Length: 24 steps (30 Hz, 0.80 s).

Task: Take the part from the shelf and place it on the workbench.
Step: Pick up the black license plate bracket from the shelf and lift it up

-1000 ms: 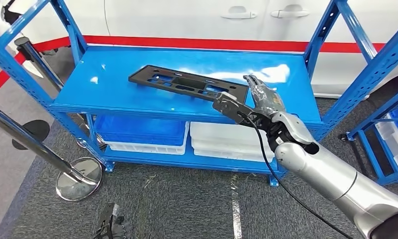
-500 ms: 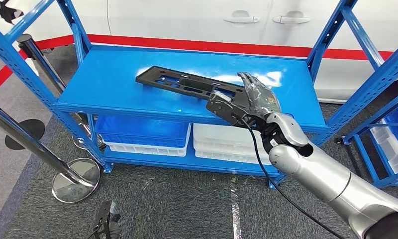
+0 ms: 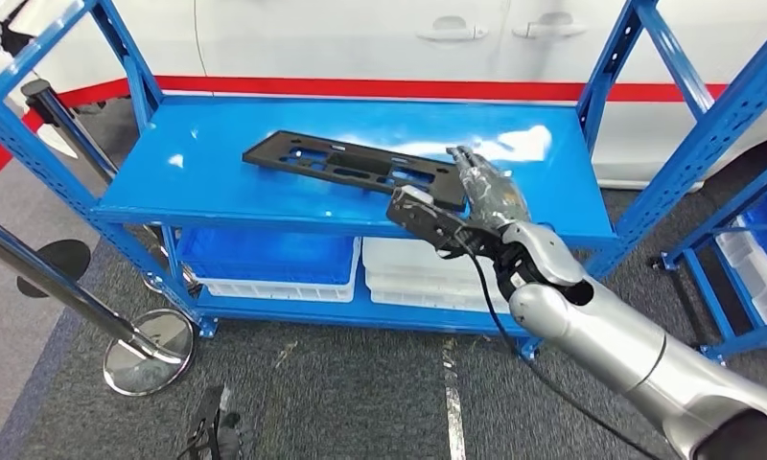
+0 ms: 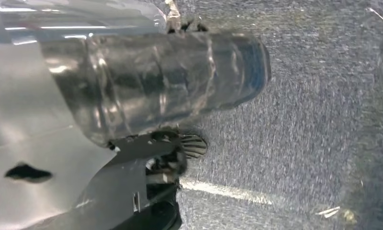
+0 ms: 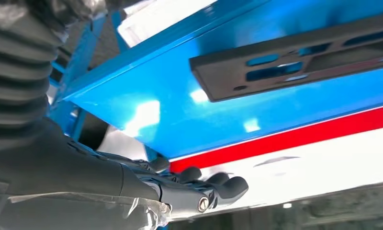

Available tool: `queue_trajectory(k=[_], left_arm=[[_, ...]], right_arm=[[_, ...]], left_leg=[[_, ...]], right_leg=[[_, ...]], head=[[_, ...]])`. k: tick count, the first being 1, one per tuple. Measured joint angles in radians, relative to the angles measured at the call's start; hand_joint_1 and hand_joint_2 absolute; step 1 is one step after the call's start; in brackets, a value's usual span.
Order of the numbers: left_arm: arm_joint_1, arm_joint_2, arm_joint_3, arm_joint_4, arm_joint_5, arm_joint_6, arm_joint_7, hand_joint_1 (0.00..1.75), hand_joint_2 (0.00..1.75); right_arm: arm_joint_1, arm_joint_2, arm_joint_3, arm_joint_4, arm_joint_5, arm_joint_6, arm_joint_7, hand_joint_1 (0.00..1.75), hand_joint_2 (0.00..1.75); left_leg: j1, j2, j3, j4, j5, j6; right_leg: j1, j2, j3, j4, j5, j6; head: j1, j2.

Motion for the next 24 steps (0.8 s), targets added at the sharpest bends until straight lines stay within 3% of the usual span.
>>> queue_trajectory(k=[2, 3, 5, 7, 8, 12, 14, 16, 17, 18, 19, 20, 22, 24], left_arm=[[0.001, 0.000, -0.002, 0.000, 0.001, 0.006, 0.004, 0.00, 0.00], [0.001, 0.000, -0.003, 0.000, 0.002, 0.010, 0.005, 0.00, 0.00], [0.002, 0.000, -0.004, 0.000, 0.006, 0.021, 0.006, 0.00, 0.00], [0.002, 0.001, -0.004, 0.000, 0.012, 0.030, 0.006, 0.00, 0.00], [0.003, 0.001, -0.004, 0.000, 0.015, 0.033, 0.006, 0.00, 0.00], [0.009, 0.000, -0.004, 0.000, 0.021, 0.040, 0.006, 0.00, 0.00], [0.009, 0.000, -0.004, 0.000, 0.021, 0.041, 0.006, 0.00, 0.00], [0.009, 0.000, -0.004, 0.000, 0.021, 0.042, 0.006, 0.00, 0.00], [0.009, 0.000, -0.005, 0.000, 0.021, 0.043, 0.006, 0.00, 0.00], [0.009, 0.000, -0.005, 0.000, 0.021, 0.044, 0.006, 0.00, 0.00], [0.010, 0.000, -0.005, 0.000, 0.021, 0.044, 0.006, 0.00, 0.00], [0.010, 0.000, -0.005, 0.000, 0.021, 0.044, 0.006, 0.00, 0.00], [0.010, 0.000, -0.005, 0.000, 0.021, 0.045, 0.006, 0.00, 0.00], [0.011, -0.001, -0.005, 0.000, 0.020, 0.045, 0.007, 0.00, 0.00]], right_arm=[[0.000, 0.011, 0.007, -0.001, 0.001, 0.011, -0.001, 0.00, 1.75], [0.000, 0.015, 0.010, -0.001, -0.001, 0.015, -0.004, 0.00, 1.75], [-0.001, 0.026, 0.014, -0.002, -0.006, 0.020, -0.015, 0.00, 1.75], [-0.006, 0.037, 0.019, -0.007, -0.005, 0.025, -0.027, 0.00, 1.75], [-0.007, 0.043, 0.023, -0.010, -0.003, 0.029, -0.031, 0.00, 1.75], [-0.014, 0.060, 0.037, -0.022, 0.016, 0.042, -0.036, 0.00, 1.75], [-0.021, 0.064, 0.043, -0.026, 0.028, 0.051, -0.037, 0.00, 1.75], [-0.021, 0.068, 0.050, -0.026, 0.034, 0.055, -0.037, 0.00, 1.75], [-0.020, 0.069, 0.054, -0.026, 0.035, 0.056, -0.037, 0.00, 1.75], [-0.018, 0.071, 0.057, -0.027, 0.035, 0.056, -0.037, 0.00, 1.75], [-0.019, 0.072, 0.060, -0.027, 0.035, 0.056, -0.037, 0.00, 1.75], [-0.020, 0.073, 0.060, -0.027, 0.036, 0.056, -0.037, 0.00, 1.75], [-0.026, 0.076, 0.062, -0.029, 0.043, 0.057, -0.037, 0.00, 1.75], [-0.029, 0.080, 0.066, -0.029, 0.065, 0.065, -0.036, 0.00, 1.75]], left_leg=[[0.001, 0.000, -0.052, 0.100, -0.028, -0.005], [0.002, 0.000, -0.056, 0.102, -0.015, -0.006], [0.003, 0.000, -0.008, -0.006, 0.051, -0.005], [0.001, -0.001, 0.048, -0.123, 0.093, 0.001], [-0.001, -0.002, 0.061, -0.149, 0.096, 0.006], [0.001, -0.003, 0.068, -0.163, 0.098, 0.028], [0.005, -0.002, 0.074, -0.169, 0.099, 0.038], [0.005, -0.002, 0.075, -0.169, 0.097, 0.043], [0.005, -0.002, 0.076, -0.168, 0.096, 0.044], [0.005, -0.002, 0.077, -0.167, 0.094, 0.044], [0.006, -0.004, 0.078, -0.165, 0.092, 0.043], [0.006, -0.005, 0.081, -0.162, 0.088, 0.041], [0.004, -0.008, 0.082, -0.157, 0.082, 0.033], [0.001, -0.008, 0.081, -0.157, 0.080, 0.022]], right_leg=[[0.001, 0.000, 0.000, 0.001, -0.001, -0.002], [0.001, 0.000, 0.000, 0.003, -0.002, -0.003], [0.000, 0.001, 0.000, 0.009, -0.007, 0.000], [0.003, 0.004, -0.003, 0.017, -0.014, 0.007], [0.005, 0.005, -0.005, 0.020, -0.016, 0.011], [0.005, 0.004, -0.011, 0.031, -0.028, 0.029], [0.003, 0.003, -0.047, 0.110, -0.073, 0.037], [0.000, 0.002, -0.112, 0.241, -0.126, 0.043], [-0.001, 0.001, -0.138, 0.287, -0.135, 0.045], [-0.002, 0.000, -0.148, 0.299, -0.127, 0.046], [-0.003, -0.001, -0.137, 0.269, -0.099, 0.046], [-0.004, -0.001, -0.109, 0.205, -0.059, 0.044], [-0.001, -0.002, -0.049, 0.076, -0.010, 0.037], [0.003, -0.001, -0.026, 0.029, -0.006, 0.029]], head=[[0.000, 0.000], [0.000, 0.000], [0.000, 0.000], [0.001, 0.000], [0.001, 0.000], [0.003, 0.000], [0.005, 0.000], [0.006, 0.000], [0.006, 0.000], [0.006, 0.000], [0.006, 0.000], [0.007, 0.000], [0.006, 0.000], [0.006, 0.000]])
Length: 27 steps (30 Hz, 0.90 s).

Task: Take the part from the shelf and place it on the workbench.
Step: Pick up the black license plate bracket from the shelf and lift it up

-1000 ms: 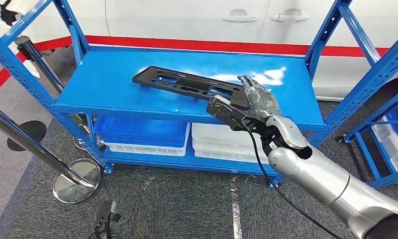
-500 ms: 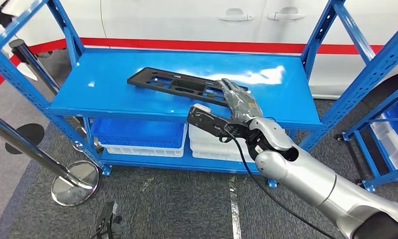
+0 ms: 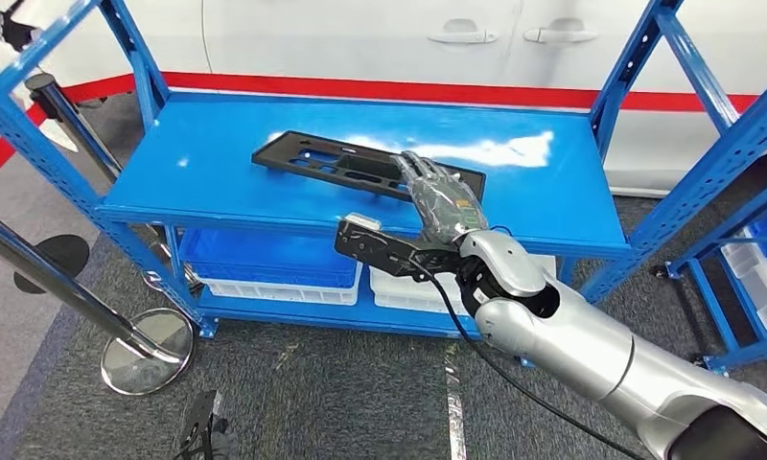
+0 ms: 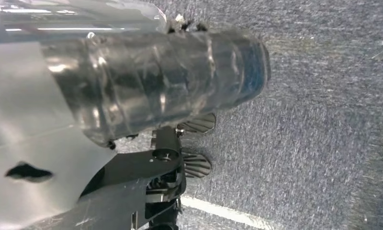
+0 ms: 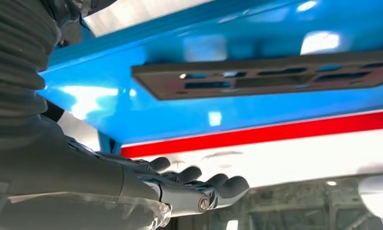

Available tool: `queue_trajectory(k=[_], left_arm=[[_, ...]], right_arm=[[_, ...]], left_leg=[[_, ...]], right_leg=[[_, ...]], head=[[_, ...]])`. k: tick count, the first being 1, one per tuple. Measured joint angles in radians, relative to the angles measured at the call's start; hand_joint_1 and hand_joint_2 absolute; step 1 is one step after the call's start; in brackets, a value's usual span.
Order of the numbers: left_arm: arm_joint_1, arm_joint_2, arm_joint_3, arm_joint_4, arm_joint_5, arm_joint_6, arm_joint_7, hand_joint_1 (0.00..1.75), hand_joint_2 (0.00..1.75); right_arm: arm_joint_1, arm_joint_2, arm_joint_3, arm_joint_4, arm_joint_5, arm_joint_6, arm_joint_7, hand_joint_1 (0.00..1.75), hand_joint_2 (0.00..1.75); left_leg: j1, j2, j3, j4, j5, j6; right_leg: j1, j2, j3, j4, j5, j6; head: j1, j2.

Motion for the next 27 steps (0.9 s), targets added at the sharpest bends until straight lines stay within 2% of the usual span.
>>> queue_trajectory(k=[3, 6, 8, 12, 14, 15, 16, 18, 20, 22, 23, 24, 25, 26, 27], left_arm=[[0.000, 0.000, -0.001, 0.000, -0.002, 0.001, 0.006, 0.00, 0.00], [-0.004, -0.001, -0.001, 0.000, -0.007, 0.001, 0.011, 0.00, 0.00], [-0.005, -0.001, -0.002, 0.000, -0.009, 0.001, 0.012, 0.00, 0.00], [-0.005, -0.001, -0.001, 0.000, -0.009, 0.001, 0.012, 0.00, 0.00], [-0.005, -0.001, -0.003, 0.000, -0.010, 0.001, 0.016, 0.00, 0.00], [-0.005, -0.001, -0.005, 0.000, -0.013, 0.000, 0.019, 0.00, 0.00], [-0.008, 0.000, -0.009, 0.000, -0.016, -0.002, 0.023, 0.00, 0.00], [-0.014, 0.000, -0.017, 0.000, -0.018, -0.005, 0.027, 0.00, 0.00], [-0.019, 0.000, -0.023, 0.000, -0.018, -0.006, 0.028, 0.00, 0.00], [-0.020, 0.000, -0.025, 0.000, -0.018, -0.008, 0.028, 0.00, 0.00], [-0.020, 0.000, -0.025, 0.000, -0.017, -0.009, 0.029, 0.00, 0.00], [-0.019, 0.000, -0.025, 0.000, -0.016, -0.011, 0.029, 0.00, 0.00], [-0.017, -0.001, -0.026, 0.000, -0.015, -0.012, 0.030, 0.00, 0.00], [-0.014, -0.001, -0.026, 0.000, -0.013, -0.012, 0.030, 0.00, 0.00], [-0.012, -0.002, -0.026, 0.000, -0.011, -0.013, 0.030, 0.00, 0.00]], right_arm=[[-0.006, 0.007, 0.010, 0.002, 0.053, 0.023, 0.004, 0.00, 1.75], [-0.017, 0.020, 0.015, 0.004, 0.083, 0.036, 0.004, 0.00, 1.75], [-0.019, 0.023, 0.016, 0.005, 0.086, 0.038, 0.004, 0.00, 1.75], [-0.019, 0.023, 0.016, 0.005, 0.086, 0.039, 0.004, 0.00, 1.75], [-0.019, 0.030, 0.021, 0.014, 0.087, 0.055, 0.004, 0.00, 1.75], [-0.024, 0.038, 0.023, 0.024, 0.088, 0.069, 0.004, 0.00, 1.75], [-0.037, 0.052, 0.029, 0.044, 0.096, 0.096, 0.001, 0.00, 1.75], [-0.067, 0.077, 0.039, 0.083, 0.123, 0.138, -0.008, 0.00, 1.75], [-0.086, 0.093, 0.046, 0.108, 0.149, 0.162, -0.015, 0.00, 1.75], [-0.092, 0.101, 0.054, 0.126, 0.163, 0.174, -0.016, 0.00, 1.75], [-0.091, 0.104, 0.060, 0.134, 0.169, 0.180, -0.017, 0.00, 1.75], [-0.090, 0.107, 0.066, 0.142, 0.175, 0.186, -0.018, 0.00, 1.75], [-0.088, 0.109, 0.071, 0.150, 0.180, 0.191, -0.018, 0.00, 1.75], [-0.088, 0.112, 0.074, 0.156, 0.185, 0.196, -0.019, 0.00, 1.75], [-0.090, 0.113, 0.077, 0.162, 0.189, 0.200, -0.019, 0.00, 1.75]], left_leg=[[0.001, 0.001, -0.002, 0.002, -0.007, -0.017], [0.003, 0.001, -0.039, 0.086, -0.058, -0.027], [0.003, 0.001, -0.053, 0.117, -0.073, -0.029], [0.003, 0.001, -0.057, 0.125, -0.076, -0.029], [0.003, 0.001, -0.107, 0.213, -0.095, -0.032], [0.003, 0.001, -0.103, 0.191, -0.067, -0.029], [0.000, 0.000, -0.092, 0.156, -0.041, -0.023], [0.001, 0.000, -0.020, -0.002, 0.030, -0.003], [0.005, 0.001, -0.008, -0.024, 0.031, 0.011], [0.006, 0.002, -0.007, -0.025, 0.031, 0.016], [0.006, 0.002, -0.007, -0.025, 0.030, 0.017], [0.006, 0.002, -0.006, -0.025, 0.029, 0.017], [0.008, 0.001, -0.005, -0.024, 0.027, 0.016], [0.009, 0.000, -0.004, -0.022, 0.024, 0.013], [0.011, -0.001, -0.003, -0.018, 0.020, 0.008]], right_leg=[[-0.002, 0.002, 0.005, -0.011, 0.005, -0.017], [-0.005, 0.001, 0.011, -0.018, 0.007, -0.030], [-0.005, 0.001, 0.011, -0.018, 0.006, -0.031], [-0.004, 0.001, 0.011, -0.018, 0.006, -0.031], [-0.002, 0.001, 0.012, -0.015, 0.004, -0.034], [0.000, 0.003, 0.014, -0.013, 0.001, -0.036], [0.002, 0.005, 0.015, -0.012, -0.002, -0.032], [0.006, 0.009, 0.015, -0.009, -0.010, -0.016], [0.006, 0.007, -0.011, 0.044, -0.043, -0.003], [0.002, 0.005, -0.071, 0.170, -0.101, 0.004], [-0.001, 0.005, -0.102, 0.230, -0.119, 0.007], [-0.004, 0.004, -0.121, 0.263, -0.121, 0.010], [-0.007, 0.003, -0.122, 0.258, -0.105, 0.012], [-0.010, 0.002, -0.103, 0.211, -0.073, 0.013], [-0.012, 0.000, -0.072, 0.142, -0.037, 0.014]], head=[[-0.001, 0.000], [-0.007, 0.000], [-0.008, 0.000], [-0.008, 0.000], [-0.007, 0.000], [-0.007, 0.000], [-0.007, 0.000], [-0.007, 0.000], [-0.002, 0.000], [0.001, 0.000], [0.001, 0.000], [0.001, 0.000], [0.001, 0.000], [0.001, 0.000], [0.002, 0.000]])
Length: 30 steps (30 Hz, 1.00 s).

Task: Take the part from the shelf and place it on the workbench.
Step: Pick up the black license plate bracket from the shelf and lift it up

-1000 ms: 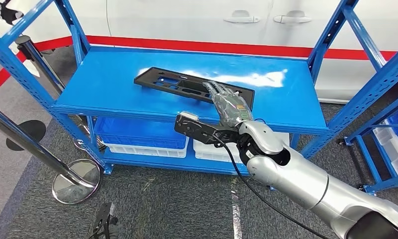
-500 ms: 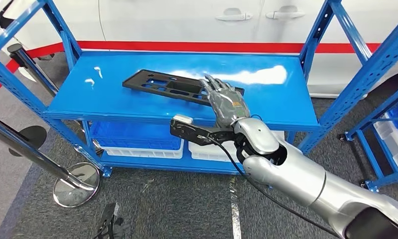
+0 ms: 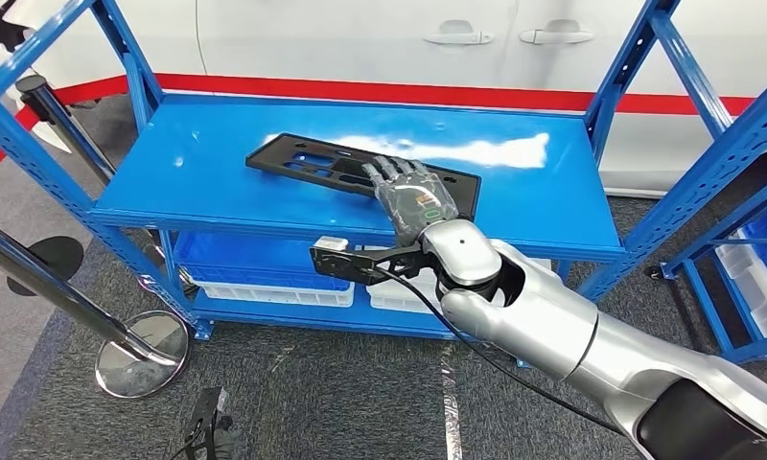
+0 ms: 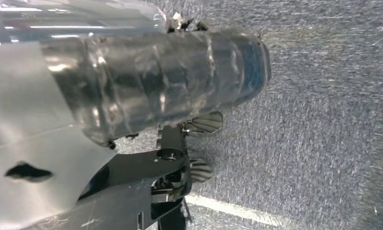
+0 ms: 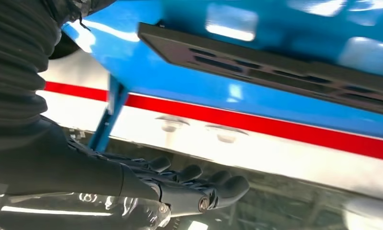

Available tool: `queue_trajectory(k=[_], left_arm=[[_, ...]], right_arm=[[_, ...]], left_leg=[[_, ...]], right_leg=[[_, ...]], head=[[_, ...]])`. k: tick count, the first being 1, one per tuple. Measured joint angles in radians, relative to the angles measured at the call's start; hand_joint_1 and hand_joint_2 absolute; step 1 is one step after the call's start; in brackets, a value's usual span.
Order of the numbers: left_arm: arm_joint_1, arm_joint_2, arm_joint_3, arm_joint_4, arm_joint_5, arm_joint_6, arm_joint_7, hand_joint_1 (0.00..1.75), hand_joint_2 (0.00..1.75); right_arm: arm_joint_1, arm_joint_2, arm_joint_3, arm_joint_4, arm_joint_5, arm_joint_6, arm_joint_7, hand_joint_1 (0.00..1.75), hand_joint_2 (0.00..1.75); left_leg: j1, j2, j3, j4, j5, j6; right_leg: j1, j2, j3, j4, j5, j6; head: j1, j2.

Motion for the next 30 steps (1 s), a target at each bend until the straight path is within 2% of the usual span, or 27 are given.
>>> queue_trajectory(k=[2, 3, 7, 9, 11, 12, 13, 14, 16, 17, 18, 20, 22, 23, 24, 26, 27, 28, 29, 30], left_arm=[[0.004, -0.001, 0.000, 0.000, 0.003, -0.001, -0.001, 0.00, 0.00], [0.005, -0.001, 0.000, 0.000, 0.004, -0.002, -0.002, 0.00, 0.00], [0.007, -0.002, -0.001, 0.000, 0.010, -0.002, -0.002, 0.00, 0.00], [0.007, -0.004, -0.002, 0.000, 0.011, -0.002, -0.002, 0.00, 0.00], [0.009, -0.005, -0.002, 0.000, 0.011, 0.000, -0.001, 0.00, 0.00], [0.010, -0.005, -0.002, 0.000, 0.012, 0.000, 0.000, 0.00, 0.00], [0.011, -0.005, -0.002, 0.000, 0.012, 0.001, 0.000, 0.00, 0.00], [0.012, -0.005, -0.002, 0.000, 0.012, 0.001, 0.000, 0.00, 0.00], [0.013, -0.005, -0.002, 0.000, 0.013, 0.001, 0.000, 0.00, 0.00], [0.014, -0.005, -0.002, 0.000, 0.013, 0.002, 0.000, 0.00, 0.00], [0.014, -0.005, -0.002, 0.001, 0.014, 0.002, 0.001, 0.00, 0.00], [0.015, -0.004, -0.003, 0.001, 0.016, 0.005, 0.004, 0.00, 0.00], [0.018, -0.005, -0.003, 0.001, 0.019, 0.007, 0.007, 0.00, 0.00], [0.019, -0.005, -0.003, 0.001, 0.020, 0.008, 0.008, 0.00, 0.00], [0.020, -0.005, -0.003, 0.001, 0.021, 0.008, 0.008, 0.00, 0.00], [0.020, -0.005, -0.004, 0.001, 0.021, 0.008, 0.009, 0.00, 0.00], [0.020, -0.005, -0.004, 0.001, 0.021, 0.008, 0.009, 0.00, 0.00], [0.021, -0.005, -0.004, 0.001, 0.022, 0.008, 0.009, 0.00, 0.00], [0.022, -0.005, -0.004, 0.001, 0.022, 0.008, 0.009, 0.00, 0.00], [0.023, -0.005, -0.004, 0.001, 0.022, 0.008, 0.009, 0.00, 0.00]], right_arm=[[-0.004, 0.005, 0.003, 0.009, 0.006, 0.008, 0.000, 0.00, 1.75], [-0.006, 0.008, 0.006, 0.013, 0.009, 0.012, 0.000, 0.00, 1.75], [-0.007, 0.016, 0.015, 0.025, 0.010, 0.023, -0.002, 0.00, 1.75], [-0.008, 0.022, 0.017, 0.030, 0.009, 0.023, -0.008, 0.00, 1.75], [-0.004, 0.028, 0.018, 0.037, 0.006, 0.023, -0.012, 0.00, 1.75], [-0.001, 0.031, 0.018, 0.041, 0.005, 0.023, -0.014, 0.00, 1.75], [0.002, 0.033, 0.019, 0.044, 0.004, 0.023, -0.014, 0.00, 1.75], [0.003, 0.036, 0.019, 0.047, 0.004, 0.023, -0.014, 0.00, 1.75], [0.004, 0.043, 0.019, 0.052, 0.004, 0.023, -0.014, 0.00, 1.75], [0.004, 0.046, 0.019, 0.055, 0.004, 0.023, -0.014, 0.00, 1.75], [0.004, 0.049, 0.019, 0.057, 0.004, 0.024, -0.015, 0.00, 1.75], [0.005, 0.054, 0.021, 0.062, 0.003, 0.027, -0.015, 0.00, 1.75], [0.004, 0.057, 0.024, 0.065, 0.001, 0.033, -0.015, 0.00, 1.75], [0.004, 0.058, 0.025, 0.066, 0.001, 0.035, -0.015, 0.00, 1.75], [0.003, 0.058, 0.026, 0.068, 0.000, 0.036, -0.015, 0.00, 1.75], [0.007, 0.058, 0.031, 0.072, 0.000, 0.038, -0.015, 0.00, 1.75], [0.009, 0.058, 0.034, 0.075, -0.001, 0.038, -0.015, 0.00, 1.75], [0.012, 0.058, 0.037, 0.078, -0.001, 0.039, -0.015, 0.00, 1.75], [0.013, 0.058, 0.040, 0.081, -0.001, 0.038, -0.015, 0.00, 1.75], [0.013, 0.058, 0.043, 0.083, -0.001, 0.038, -0.015, 0.00, 1.75]], left_leg=[[-0.002, -0.001, -0.003, 0.010, -0.009, -0.012], [-0.004, -0.001, -0.004, 0.013, -0.012, -0.019], [-0.002, 0.001, -0.005, 0.022, -0.024, -0.038], [-0.001, 0.001, -0.044, 0.106, -0.065, -0.045], [-0.001, 0.001, -0.118, 0.242, -0.113, -0.048], [-0.001, 0.001, -0.146, 0.284, -0.117, -0.047], [-0.001, 0.001, -0.159, 0.292, -0.102, -0.045], [-0.002, 0.001, -0.151, 0.259, -0.069, -0.042], [-0.006, 0.001, -0.095, 0.129, 0.008, -0.030], [-0.010, 0.001, -0.068, 0.072, 0.028, -0.023], [-0.014, 0.001, -0.050, 0.036, 0.034, -0.018], [-0.019, 0.000, -0.039, 0.015, 0.023, -0.011], [-0.012, 0.002, -0.026, 0.000, 0.020, -0.005], [-0.008, 0.003, -0.015, -0.008, 0.019, -0.001], [-0.005, 0.003, -0.005, -0.014, 0.016, 0.004], [-0.005, 0.004, 0.007, -0.015, 0.005, 0.011], [-0.005, 0.003, 0.013, -0.014, -0.001, 0.012], [-0.004, 0.002, 0.019, -0.013, -0.008, 0.011], [-0.003, 0.001, 0.028, -0.011, -0.016, 0.009], [-0.002, 0.000, 0.037, -0.008, -0.025, 0.006]], right_leg=[[0.001, -0.002, 0.055, -0.114, 0.036, -0.003], [0.003, -0.002, 0.067, -0.138, 0.037, -0.007], [0.003, 0.001, 0.076, -0.147, 0.032, -0.033], [0.002, 0.001, 0.086, -0.151, 0.029, -0.045], [0.006, 0.001, 0.094, -0.151, 0.022, -0.053], [0.008, 0.002, 0.098, -0.151, 0.018, -0.056], [0.011, 0.003, 0.103, -0.150, 0.013, -0.057], [0.012, 0.004, 0.110, -0.150, 0.008, -0.056], [0.015, 0.007, 0.126, -0.150, -0.004, -0.054], [0.016, 0.008, 0.131, -0.150, -0.010, -0.051], [0.017, 0.009, 0.133, -0.151, -0.014, -0.047], [0.017, 0.010, 0.134, -0.156, -0.018, -0.038], [0.017, 0.008, 0.136, -0.153, -0.027, -0.027], [0.018, 0.007, 0.128, -0.132, -0.037, -0.022], [0.017, 0.006, 0.103, -0.085, -0.055, -0.017], [0.013, 0.005, 0.022, 0.049, -0.094, -0.011], [0.011, 0.005, -0.018, 0.103, -0.100, -0.008], [0.008, 0.004, -0.041, 0.119, -0.085, -0.006], [0.005, 0.003, -0.044, 0.095, -0.052, -0.005], [0.003, 0.002, -0.028, 0.037, -0.004, -0.004]], head=[[0.000, 0.000], [0.000, 0.000], [-0.002, 0.000], [-0.007, 0.000], [-0.010, 0.000], [-0.010, 0.000], [-0.010, 0.000], [-0.010, 0.000], [-0.009, 0.000], [-0.008, 0.000], [-0.007, 0.000], [-0.008, 0.000], [-0.006, 0.000], [-0.005, 0.000], [-0.003, 0.000], [-0.002, 0.000], [-0.002, 0.000], [-0.002, 0.000], [-0.002, 0.000], [-0.002, 0.000]])
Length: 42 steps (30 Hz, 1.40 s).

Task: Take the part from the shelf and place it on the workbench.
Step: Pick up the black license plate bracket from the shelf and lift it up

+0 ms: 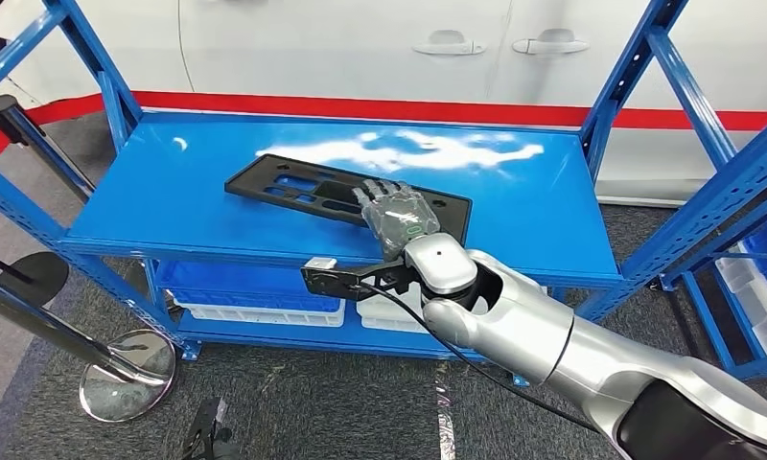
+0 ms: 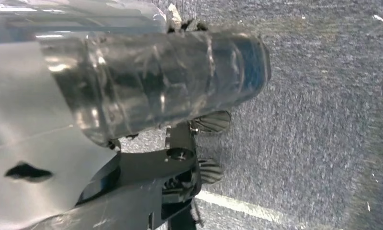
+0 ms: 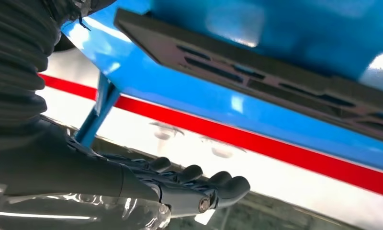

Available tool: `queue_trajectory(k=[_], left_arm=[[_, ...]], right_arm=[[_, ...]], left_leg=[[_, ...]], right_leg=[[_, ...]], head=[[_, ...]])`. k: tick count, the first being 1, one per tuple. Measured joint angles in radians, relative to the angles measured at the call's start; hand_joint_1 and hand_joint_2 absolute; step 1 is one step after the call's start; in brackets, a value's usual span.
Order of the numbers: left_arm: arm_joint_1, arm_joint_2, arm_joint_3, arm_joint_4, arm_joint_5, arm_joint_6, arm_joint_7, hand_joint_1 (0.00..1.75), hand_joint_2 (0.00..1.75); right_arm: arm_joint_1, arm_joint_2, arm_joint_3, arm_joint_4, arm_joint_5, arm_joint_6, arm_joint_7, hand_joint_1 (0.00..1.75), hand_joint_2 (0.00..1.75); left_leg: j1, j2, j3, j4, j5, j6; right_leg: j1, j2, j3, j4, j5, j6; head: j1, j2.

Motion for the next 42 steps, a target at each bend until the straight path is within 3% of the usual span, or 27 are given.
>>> queue_trajectory(k=[2, 3, 5, 8, 9, 11, 13, 14, 15, 17, 18, 20, 23, 25, 27, 28, 29, 30, 31, 33, 34, 38, 40, 42], left_arm=[[0.000, -0.001, 0.000, 0.000, 0.000, 0.000, 0.000, 0.00, 0.00], [-0.001, -0.001, 0.000, 0.000, 0.001, 0.000, 0.000, 0.00, 0.00], [-0.003, -0.001, -0.001, 0.000, 0.002, 0.000, 0.001, 0.00, 0.00], [-0.002, -0.002, -0.002, 0.000, 0.003, 0.000, 0.001, 0.00, 0.00], [-0.002, -0.002, -0.002, 0.000, 0.004, -0.001, -0.001, 0.00, 0.00], [-0.004, -0.002, -0.002, 0.000, 0.004, -0.001, -0.005, 0.00, 0.00], [-0.001, -0.003, -0.002, 0.000, 0.005, -0.001, -0.008, 0.00, 0.00], [0.001, -0.003, -0.002, 0.000, 0.006, -0.001, -0.009, 0.00, 0.00], [0.003, -0.003, -0.002, 0.000, 0.006, -0.001, -0.009, 0.00, 0.00], [0.003, -0.003, -0.003, 0.000, 0.007, -0.001, -0.004, 0.00, 0.00], [0.001, -0.003, -0.003, 0.001, 0.007, -0.001, 0.001, 0.00, 0.00], [-0.002, -0.003, -0.007, 0.001, 0.009, 0.000, 0.017, 0.00, 0.00], [0.000, -0.005, -0.013, 0.001, 0.013, -0.002, 0.038, 0.00, 0.00], [0.000, -0.008, -0.015, 0.001, 0.013, -0.005, 0.041, 0.00, 0.00], [-0.001, -0.009, -0.016, 0.001, 0.013, -0.008, 0.042, 0.00, 0.00], [-0.002, -0.009, -0.017, 0.001, 0.013, -0.008, 0.041, 0.00, 0.00], [-0.002, -0.010, -0.018, 0.001, 0.013, -0.009, 0.041, 0.00, 0.00], [-0.002, -0.011, -0.019, 0.001, 0.013, -0.010, 0.041, 0.00, 0.00], [-0.002, -0.013, -0.019, 0.001, 0.013, -0.011, 0.041, 0.00, 0.00], [-0.007, -0.016, -0.019, 0.001, 0.012, -0.012, 0.044, 0.00, 0.00], [-0.010, -0.016, -0.020, 0.001, 0.012, -0.012, 0.046, 0.00, 0.00], [-0.021, -0.018, -0.024, 0.001, 0.014, -0.015, 0.047, 0.00, 0.00], [-0.024, -0.019, -0.026, 0.001, 0.016, -0.018, 0.035, 0.00, 0.00], [-0.025, -0.021, -0.029, 0.001, 0.020, -0.020, 0.021, 0.00, 0.00]], right_arm=[[-0.001, 0.000, 0.005, 0.003, 0.000, 0.000, 0.000, 0.00, 1.75], [-0.003, 0.002, 0.008, 0.004, 0.000, 0.000, 0.000, 0.00, 1.75], [-0.005, 0.004, 0.014, 0.008, -0.001, 0.000, 0.000, 0.00, 1.75], [-0.008, 0.008, 0.019, 0.013, -0.002, 0.001, 0.001, 0.00, 1.75], [-0.009, 0.009, 0.021, 0.014, -0.002, 0.002, 0.001, 0.00, 1.75], [-0.007, 0.012, 0.026, 0.017, -0.005, 0.006, 0.001, 0.00, 1.75], [-0.001, 0.012, 0.032, 0.021, -0.009, 0.016, 0.001, 0.00, 1.75], [0.001, 0.012, 0.036, 0.024, -0.013, 0.028, 0.001, 0.00, 1.75], [0.002, 0.013, 0.039, 0.026, -0.020, 0.046, 0.001, 0.00, 1.75], [0.002, 0.014, 0.045, 0.031, -0.040, 0.096, 0.000, 0.00, 1.75], [0.000, 0.015, 0.048, 0.033, -0.051, 0.121, 0.000, 0.00, 1.75], [-0.001, 0.016, 0.053, 0.039, -0.069, 0.159, 0.000, 0.00, 1.75], [0.001, 0.017, 0.064, 0.050, -0.093, 0.194, 0.002, 0.00, 1.75], [0.003, 0.017, 0.069, 0.063, -0.106, 0.220, 0.004, 0.00, 1.75], [0.007, 0.017, 0.073, 0.079, -0.119, 0.250, 0.007, 0.00, 1.75], [0.011, 0.017, 0.076, 0.087, -0.127, 0.263, 0.010, 0.00, 1.75], [0.013, 0.016, 0.079, 0.096, -0.134, 0.273, 0.014, 0.00, 1.75], [0.014, 0.017, 0.082, 0.103, -0.141, 0.281, 0.019, 0.00, 1.75], [0.013, 0.017, 0.084, 0.110, -0.148, 0.286, 0.022, 0.00, 1.75], [0.010, 0.019, 0.087, 0.125, -0.163, 0.300, 0.025, 0.00, 1.75], [0.009, 0.022, 0.088, 0.133, -0.171, 0.312, 0.025, 0.00, 1.75], [0.008, 0.035, 0.096, 0.154, -0.196, 0.341, 0.027, 0.00, 1.75], [0.009, 0.040, 0.099, 0.164, -0.200, 0.326, 0.034, 0.00, 1.75], [0.014, 0.042, 0.099, 0.177, -0.204, 0.298, 0.039, 0.00, 1.75]], left_leg=[[0.001, -0.001, 0.014, 0.007, -0.020, -0.011], [0.000, -0.001, 0.015, 0.010, -0.027, -0.019], [-0.003, 0.000, 0.013, 0.010, -0.034, -0.032], [-0.001, 0.002, 0.008, 0.031, -0.055, -0.045], [-0.001, 0.002, -0.012, 0.072, -0.073, -0.048], [0.000, 0.002, -0.086, 0.204, -0.115, -0.051], [-0.001, 0.002, -0.158, 0.295, -0.118, -0.052], [-0.001, 0.002, -0.170, 0.287, -0.090, -0.050], [-0.001, 0.002, -0.164, 0.242, -0.045, -0.047], [-0.004, 0.001, -0.123, 0.108, 0.046, -0.036], [-0.008, 0.001, -0.103, 0.058, 0.066, -0.031], [-0.015, -0.002, -0.088, 0.026, 0.063, -0.023], [-0.010, -0.001, -0.080, 0.010, 0.059, -0.013], [-0.005, 0.000, -0.070, 0.002, 0.058, -0.004], [-0.005, 0.000, -0.067, 0.003, 0.054, 0.001], [-0.005, 0.000, -0.066, 0.004, 0.052, 0.002], [-0.005, 0.000, -0.064, 0.006, 0.049, 0.002], [-0.005, 0.000, -0.062, 0.008, 0.045, 0.000], [-0.005, -0.001, -0.060, 0.012, 0.041, -0.002], [-0.007, -0.002, -0.059, 0.023, 0.032, -0.012], [-0.009, -0.003, -0.060, 0.026, 0.030, -0.018], [-0.007, -0.003, -0.059, 0.032, 0.020, -0.039], [-0.006, -0.001, -0.087, 0.102, -0.025, -0.048], [-0.005, -0.001, -0.141, 0.229, -0.085, -0.054]], right_leg=[[0.000, -0.002, 0.047, -0.121, 0.065, -0.002], [0.002, -0.002, 0.062, -0.156, 0.073, -0.006], [0.007, 0.001, 0.071, -0.176, 0.060, -0.018], [0.002, 0.004, 0.085, -0.186, 0.049, -0.038], [0.000, 0.004, 0.095, -0.189, 0.046, -0.044], [0.003, 0.003, 0.110, -0.190, 0.037, -0.052], [0.006, 0.005, 0.124, -0.190, 0.025, -0.055], [0.007, 0.007, 0.133, -0.190, 0.018, -0.055], [0.008, 0.009, 0.143, -0.190, 0.011, -0.054], [0.011, 0.012, 0.161, -0.190, -0.004, -0.050], [0.012, 0.012, 0.165, -0.189, -0.009, -0.046], [0.012, 0.013, 0.162, -0.191, -0.013, -0.037], [0.012, 0.010, 0.156, -0.178, -0.028, -0.022], [0.012, 0.006, 0.115, -0.095, -0.071, -0.014], [0.011, 0.005, 0.041, 0.034, -0.115, -0.010], [0.010, 0.005, 0.012, 0.075, -0.119, -0.009], [0.009, 0.004, 0.001, 0.079, -0.102, -0.009], [0.008, 0.004, 0.009, 0.045, -0.069, -0.009], [0.006, 0.002, 0.033, -0.018, -0.027, -0.011], [0.008, 0.000, 0.082, -0.133, 0.021, -0.017], [0.009, 0.000, 0.096, -0.162, 0.027, -0.020], [0.010, 0.001, 0.109, -0.179, 0.029, -0.041], [0.006, -0.002, 0.114, -0.184, 0.033, -0.050], [0.007, -0.004, 0.113, -0.184, 0.033, -0.053]], head=[[0.001, 0.000], [0.001, 0.000], [0.002, 0.000], [-0.003, 0.000], [-0.005, 0.000], [-0.008, 0.000], [-0.008, 0.000], [-0.008, 0.000], [-0.008, 0.000], [-0.007, 0.000], [-0.006, 0.000], [-0.005, 0.000], [-0.005, 0.000], [-0.003, 0.000], [-0.001, 0.000], [-0.002, 0.000], [-0.001, 0.000], [-0.001, 0.000], [-0.001, 0.000], [-0.002, 0.000], [-0.002, 0.000], [-0.004, 0.000], [-0.008, 0.000], [-0.009, 0.000]])
